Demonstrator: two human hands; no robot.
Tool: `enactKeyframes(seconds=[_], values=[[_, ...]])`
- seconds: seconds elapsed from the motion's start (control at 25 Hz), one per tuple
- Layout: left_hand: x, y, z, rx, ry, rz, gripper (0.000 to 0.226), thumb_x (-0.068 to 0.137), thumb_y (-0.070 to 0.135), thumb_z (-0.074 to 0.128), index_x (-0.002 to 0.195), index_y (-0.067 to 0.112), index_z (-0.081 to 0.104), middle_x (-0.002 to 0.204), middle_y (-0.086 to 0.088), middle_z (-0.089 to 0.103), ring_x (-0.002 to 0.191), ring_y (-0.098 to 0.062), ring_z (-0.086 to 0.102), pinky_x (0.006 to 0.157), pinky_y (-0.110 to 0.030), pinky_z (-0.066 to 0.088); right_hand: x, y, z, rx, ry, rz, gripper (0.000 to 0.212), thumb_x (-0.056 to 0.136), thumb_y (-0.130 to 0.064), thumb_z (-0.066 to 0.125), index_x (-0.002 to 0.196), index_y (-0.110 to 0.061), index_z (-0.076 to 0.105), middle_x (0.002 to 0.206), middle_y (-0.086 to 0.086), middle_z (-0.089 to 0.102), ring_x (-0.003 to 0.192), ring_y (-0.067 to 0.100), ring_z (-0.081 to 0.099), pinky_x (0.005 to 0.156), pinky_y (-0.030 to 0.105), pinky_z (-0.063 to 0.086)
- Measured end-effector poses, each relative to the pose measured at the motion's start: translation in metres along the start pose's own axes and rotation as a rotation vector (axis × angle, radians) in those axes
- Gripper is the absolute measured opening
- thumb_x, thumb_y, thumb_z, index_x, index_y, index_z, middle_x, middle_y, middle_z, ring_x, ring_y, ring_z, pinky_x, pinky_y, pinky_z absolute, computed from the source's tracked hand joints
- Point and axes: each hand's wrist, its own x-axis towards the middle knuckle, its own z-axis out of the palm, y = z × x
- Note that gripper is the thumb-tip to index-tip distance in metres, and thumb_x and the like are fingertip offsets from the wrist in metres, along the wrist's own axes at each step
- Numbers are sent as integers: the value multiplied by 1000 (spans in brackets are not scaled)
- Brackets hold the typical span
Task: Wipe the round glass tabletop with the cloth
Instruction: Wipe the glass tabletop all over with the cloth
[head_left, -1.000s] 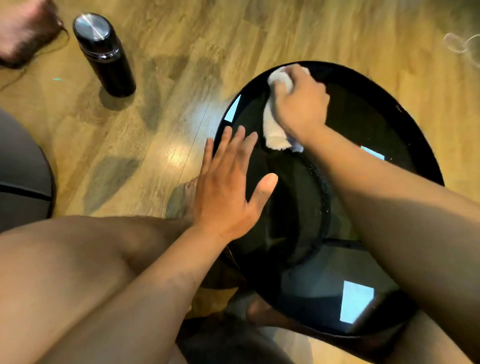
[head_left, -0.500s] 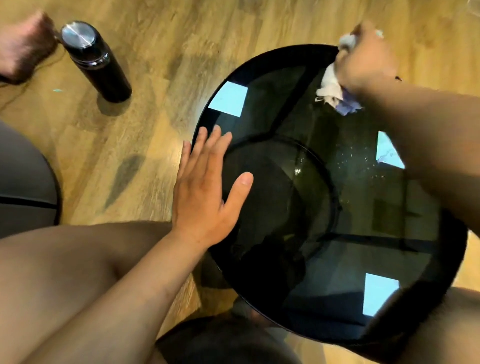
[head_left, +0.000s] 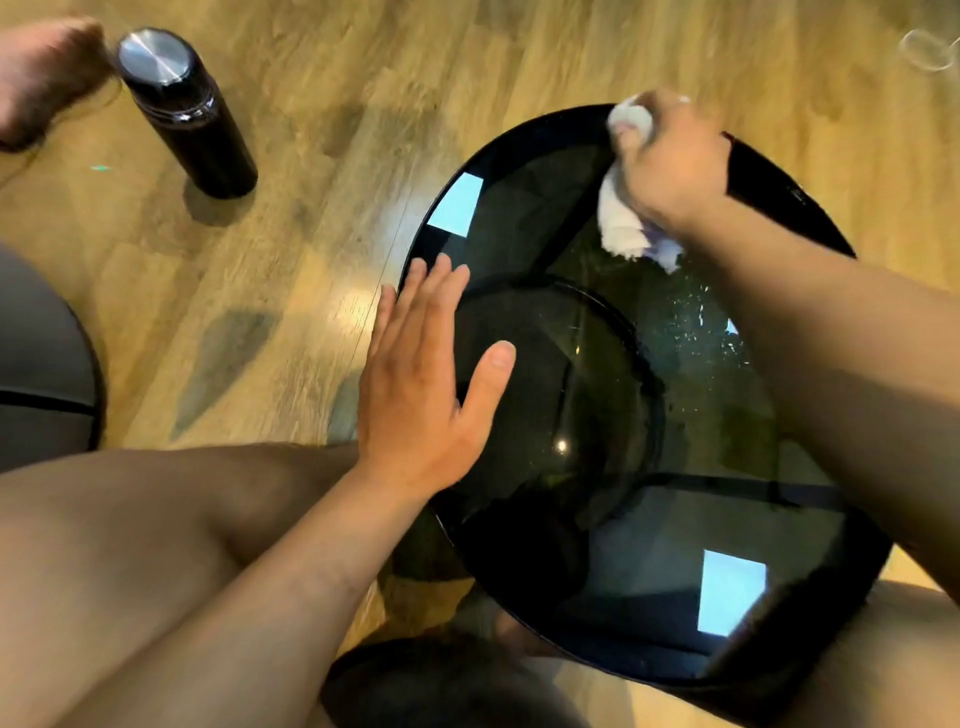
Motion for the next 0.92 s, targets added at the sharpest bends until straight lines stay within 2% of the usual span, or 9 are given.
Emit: enactKeyframes(seconds=[0.12,0.2,0.32,0.4,0.52,0.6,0.72,0.84,0.92], values=[[-1,6,-2,-23,24,-21,65,99,45,36,152,8,28,162,-14,25,152,-26,20,124,-43,13,-40,-94,24,67,-32,-166,33,96,-40,44,120,-19,53,107,13,66,101,35,58,73,35,31],[-2,6,-3,-32,58,-39,67,99,44,36,152,6,25,160,-19,27,150,-31,24,120,-48,24,-79,-126,33,99,-98,-315,35,95,-39,47,124,-20,52,104,10,66,98,31,59,72,34,30],[-6,8,-4,-46,87,-52,66,98,43,38,147,-1,29,152,-25,36,143,-37,35,114,-48,34,-104,-132,33,160,-178,-441,36,90,-35,54,124,-26,52,100,6,60,90,30,61,68,33,37],[-7,9,-3,-23,65,-62,65,98,42,37,147,0,30,153,-23,35,145,-35,32,118,-44,29,-91,-121,26,140,-164,-449,33,86,-35,53,118,-27,53,98,6,59,84,32,61,61,35,37],[-3,8,-2,9,53,-66,65,98,42,37,147,0,31,156,-21,34,148,-31,29,121,-38,23,-47,-65,12,41,-79,-299,34,85,-31,49,119,-28,49,102,10,62,87,36,61,63,36,36],[-2,7,-2,27,54,-69,65,98,42,36,147,0,33,156,-20,34,149,-29,27,122,-36,21,-14,15,-9,-77,-82,-146,31,91,-28,46,122,-24,49,106,18,64,90,40,61,66,40,44],[0,7,-2,31,46,-63,64,98,44,36,147,3,34,157,-17,35,150,-25,23,122,-32,17,2,155,-55,-257,-143,91,34,92,-29,44,119,-11,53,111,31,62,100,49,59,83,51,51],[0,4,-1,36,35,-68,63,98,44,36,148,6,35,157,-14,36,151,-24,20,121,-28,15,-41,227,-67,-366,-106,217,38,88,-37,34,111,-10,48,100,35,58,90,51,57,73,50,49],[0,4,-2,22,34,-69,63,98,44,36,147,6,35,156,-14,37,151,-25,20,120,-20,11,-72,239,-57,-342,-46,323,35,96,-36,31,112,-9,45,101,35,54,88,51,56,69,45,40]])
